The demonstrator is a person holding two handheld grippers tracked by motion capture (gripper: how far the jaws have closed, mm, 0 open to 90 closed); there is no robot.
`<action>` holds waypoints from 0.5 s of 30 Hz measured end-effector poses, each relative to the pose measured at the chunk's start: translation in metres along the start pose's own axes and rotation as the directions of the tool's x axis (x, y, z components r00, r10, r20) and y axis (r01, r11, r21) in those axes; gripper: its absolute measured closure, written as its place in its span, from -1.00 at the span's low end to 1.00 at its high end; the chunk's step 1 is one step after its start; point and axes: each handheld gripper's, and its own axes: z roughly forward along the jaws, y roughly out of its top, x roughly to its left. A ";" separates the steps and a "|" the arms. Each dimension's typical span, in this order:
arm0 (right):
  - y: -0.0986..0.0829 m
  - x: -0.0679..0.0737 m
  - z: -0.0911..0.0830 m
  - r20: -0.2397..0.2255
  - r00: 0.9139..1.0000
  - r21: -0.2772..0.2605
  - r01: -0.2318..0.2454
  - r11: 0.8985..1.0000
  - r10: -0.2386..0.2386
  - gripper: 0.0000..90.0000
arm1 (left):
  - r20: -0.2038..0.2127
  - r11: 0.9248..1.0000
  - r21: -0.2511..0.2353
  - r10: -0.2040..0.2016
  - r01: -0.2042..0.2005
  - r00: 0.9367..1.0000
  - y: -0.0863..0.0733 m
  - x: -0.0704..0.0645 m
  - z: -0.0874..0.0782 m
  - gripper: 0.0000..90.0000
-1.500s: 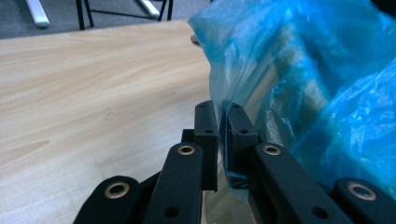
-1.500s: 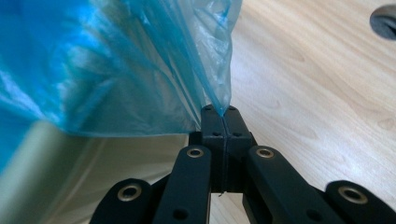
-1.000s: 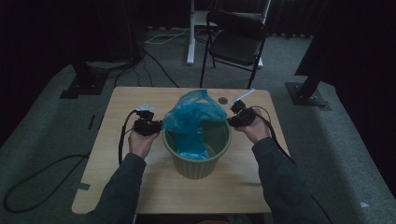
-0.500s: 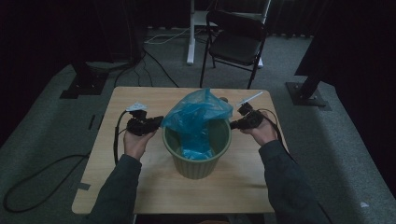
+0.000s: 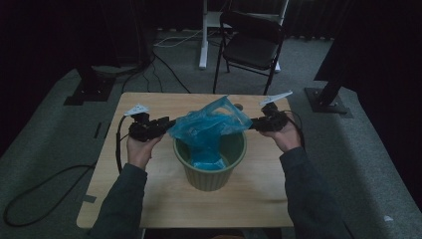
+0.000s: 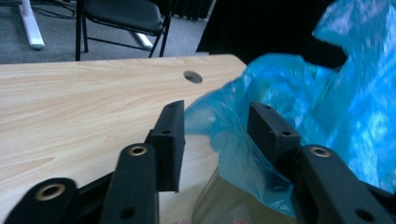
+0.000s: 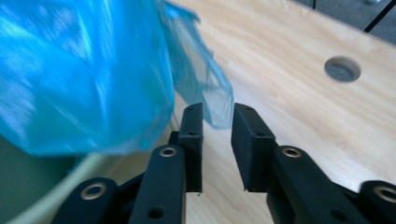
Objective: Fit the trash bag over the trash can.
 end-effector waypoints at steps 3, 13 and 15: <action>0.005 0.002 -0.006 0.011 1.000 -0.042 0.005 0.999 -0.005 0.55 | -0.013 1.000 -0.017 -0.017 0.017 1.000 0.004 0.001 0.002 0.18; 0.016 0.009 -0.014 -0.010 1.000 -0.114 0.028 0.993 -0.030 0.50 | 0.032 0.996 -0.089 -0.018 0.020 0.999 0.012 -0.005 -0.018 0.17; 0.017 0.009 -0.015 -0.019 0.999 -0.131 0.026 0.991 -0.028 0.47 | 0.052 0.996 -0.088 0.010 -0.006 0.999 0.010 -0.010 -0.025 0.16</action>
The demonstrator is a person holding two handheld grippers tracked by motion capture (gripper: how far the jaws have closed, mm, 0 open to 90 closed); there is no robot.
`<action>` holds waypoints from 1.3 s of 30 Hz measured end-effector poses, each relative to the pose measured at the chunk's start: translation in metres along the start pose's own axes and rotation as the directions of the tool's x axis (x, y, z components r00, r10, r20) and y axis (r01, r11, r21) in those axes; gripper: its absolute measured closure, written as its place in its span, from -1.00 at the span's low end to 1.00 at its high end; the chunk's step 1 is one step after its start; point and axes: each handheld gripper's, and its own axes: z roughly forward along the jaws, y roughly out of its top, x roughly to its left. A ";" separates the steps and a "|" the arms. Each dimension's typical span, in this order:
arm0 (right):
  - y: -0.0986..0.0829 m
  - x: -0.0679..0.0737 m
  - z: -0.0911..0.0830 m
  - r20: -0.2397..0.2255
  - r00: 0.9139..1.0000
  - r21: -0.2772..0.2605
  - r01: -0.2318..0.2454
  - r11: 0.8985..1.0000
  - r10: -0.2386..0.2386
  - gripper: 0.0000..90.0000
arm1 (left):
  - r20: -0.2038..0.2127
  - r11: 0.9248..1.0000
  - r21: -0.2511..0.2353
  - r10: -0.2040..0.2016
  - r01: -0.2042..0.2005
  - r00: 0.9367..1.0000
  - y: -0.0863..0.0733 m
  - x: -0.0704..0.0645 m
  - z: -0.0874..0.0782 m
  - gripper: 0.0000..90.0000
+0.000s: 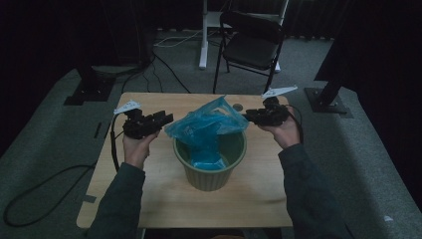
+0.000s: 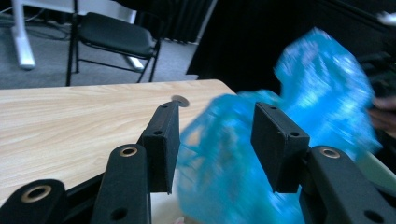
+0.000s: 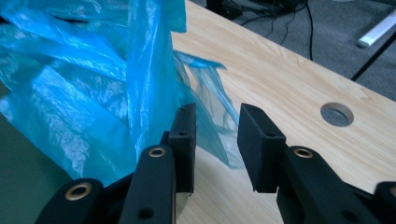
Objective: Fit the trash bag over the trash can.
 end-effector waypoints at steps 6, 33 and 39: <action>0.006 0.002 0.004 -0.054 0.998 -0.030 -0.020 0.999 0.019 0.39 | 0.082 0.998 0.031 0.059 -0.062 0.995 -0.004 -0.009 -0.006 0.11; -0.017 0.018 -0.002 -0.144 0.989 0.037 0.035 0.999 -0.030 1.00 | 0.069 0.984 0.097 0.141 -0.147 0.988 -0.029 -0.029 -0.014 0.97; -0.034 0.021 -0.016 -0.157 0.988 0.038 0.018 0.999 -0.012 1.00 | 0.070 0.982 0.116 0.139 -0.146 0.988 -0.043 -0.032 -0.025 0.97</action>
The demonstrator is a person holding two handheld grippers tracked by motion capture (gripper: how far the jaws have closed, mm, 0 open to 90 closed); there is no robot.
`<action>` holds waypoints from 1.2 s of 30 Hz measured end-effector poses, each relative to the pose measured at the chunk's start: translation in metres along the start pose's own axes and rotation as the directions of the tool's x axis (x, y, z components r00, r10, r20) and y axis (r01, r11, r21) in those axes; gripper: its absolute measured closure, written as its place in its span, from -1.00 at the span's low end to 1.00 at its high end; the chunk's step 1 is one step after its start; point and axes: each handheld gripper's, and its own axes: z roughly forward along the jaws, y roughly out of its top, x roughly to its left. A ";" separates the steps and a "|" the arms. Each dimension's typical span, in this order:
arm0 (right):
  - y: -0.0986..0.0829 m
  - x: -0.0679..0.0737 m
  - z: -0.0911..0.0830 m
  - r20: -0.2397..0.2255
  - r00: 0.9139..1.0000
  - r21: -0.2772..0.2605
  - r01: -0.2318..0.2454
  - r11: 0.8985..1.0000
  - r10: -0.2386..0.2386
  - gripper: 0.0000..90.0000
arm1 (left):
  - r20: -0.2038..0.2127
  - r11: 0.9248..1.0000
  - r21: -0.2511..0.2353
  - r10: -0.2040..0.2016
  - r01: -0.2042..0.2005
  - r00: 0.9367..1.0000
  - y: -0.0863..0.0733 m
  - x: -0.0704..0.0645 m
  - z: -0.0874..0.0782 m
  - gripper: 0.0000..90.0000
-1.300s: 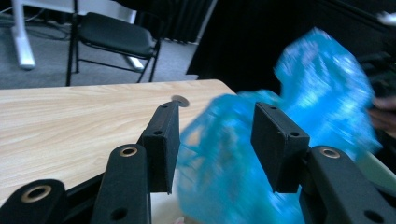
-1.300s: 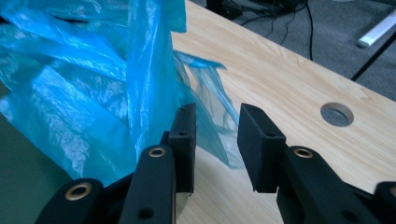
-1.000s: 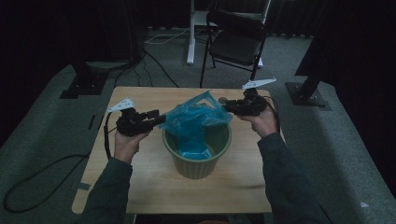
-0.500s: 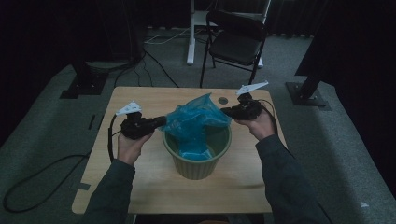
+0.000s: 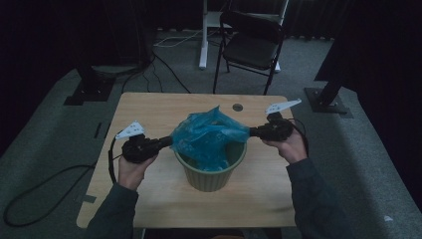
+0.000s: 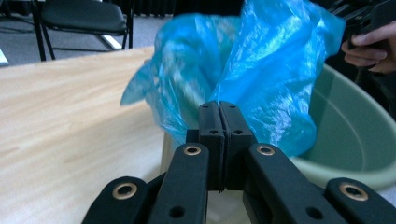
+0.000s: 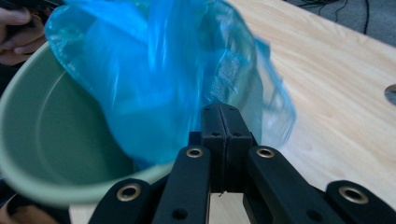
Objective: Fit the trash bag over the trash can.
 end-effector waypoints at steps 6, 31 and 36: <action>-0.022 0.006 -0.002 -0.024 1.000 0.011 -0.018 1.000 0.018 1.00 | 0.011 1.000 0.027 0.010 -0.010 1.000 -0.016 -0.005 -0.002 0.97; -0.015 -0.003 0.010 0.016 0.999 0.011 -0.042 0.999 0.042 1.00 | -0.053 0.999 0.035 -0.029 0.031 0.998 -0.006 0.015 0.028 0.95; -0.012 -0.009 0.012 0.050 0.997 0.001 -0.051 0.999 0.051 0.84 | -0.070 0.998 0.026 -0.047 0.049 0.996 -0.006 0.021 0.028 0.80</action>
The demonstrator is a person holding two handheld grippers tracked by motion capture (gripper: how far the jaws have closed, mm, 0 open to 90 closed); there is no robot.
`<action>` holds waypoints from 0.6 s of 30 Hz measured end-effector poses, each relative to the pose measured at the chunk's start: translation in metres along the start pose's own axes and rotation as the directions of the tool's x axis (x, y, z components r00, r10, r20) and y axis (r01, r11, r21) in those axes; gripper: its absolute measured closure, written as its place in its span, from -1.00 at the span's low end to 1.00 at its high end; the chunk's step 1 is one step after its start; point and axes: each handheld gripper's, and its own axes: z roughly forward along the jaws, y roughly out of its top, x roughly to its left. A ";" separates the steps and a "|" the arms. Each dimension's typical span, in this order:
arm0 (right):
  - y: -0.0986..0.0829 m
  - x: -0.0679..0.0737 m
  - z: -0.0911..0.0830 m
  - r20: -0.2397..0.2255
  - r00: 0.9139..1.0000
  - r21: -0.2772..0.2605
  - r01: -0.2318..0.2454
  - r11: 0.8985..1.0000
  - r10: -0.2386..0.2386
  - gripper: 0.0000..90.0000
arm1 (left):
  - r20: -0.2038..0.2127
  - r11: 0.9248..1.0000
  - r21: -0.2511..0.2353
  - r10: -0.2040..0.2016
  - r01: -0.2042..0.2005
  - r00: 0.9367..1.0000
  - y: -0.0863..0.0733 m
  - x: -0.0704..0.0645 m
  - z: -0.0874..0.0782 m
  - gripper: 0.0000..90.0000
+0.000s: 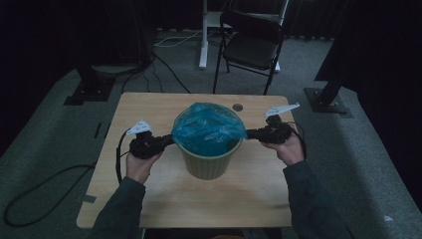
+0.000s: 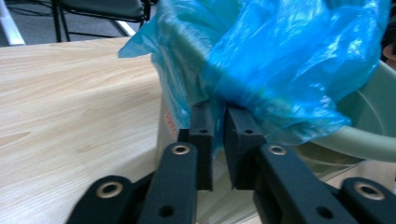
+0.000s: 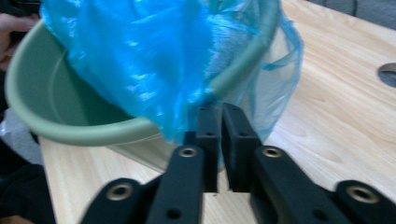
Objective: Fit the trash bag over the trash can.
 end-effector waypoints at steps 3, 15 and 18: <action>0.000 0.001 -0.005 0.017 1.000 -0.004 0.005 1.000 -0.005 0.74 | -0.007 1.000 -0.003 0.001 -0.001 1.000 -0.003 0.001 -0.010 0.71; 0.013 0.003 -0.024 0.031 1.000 -0.063 0.005 0.998 -0.003 0.63 | -0.016 0.997 -0.080 0.024 -0.025 1.000 0.015 0.000 -0.038 0.56; 0.018 0.004 -0.022 0.025 1.000 -0.065 0.006 0.998 -0.004 0.63 | -0.011 0.996 -0.082 0.032 -0.033 0.999 0.022 -0.001 -0.035 0.55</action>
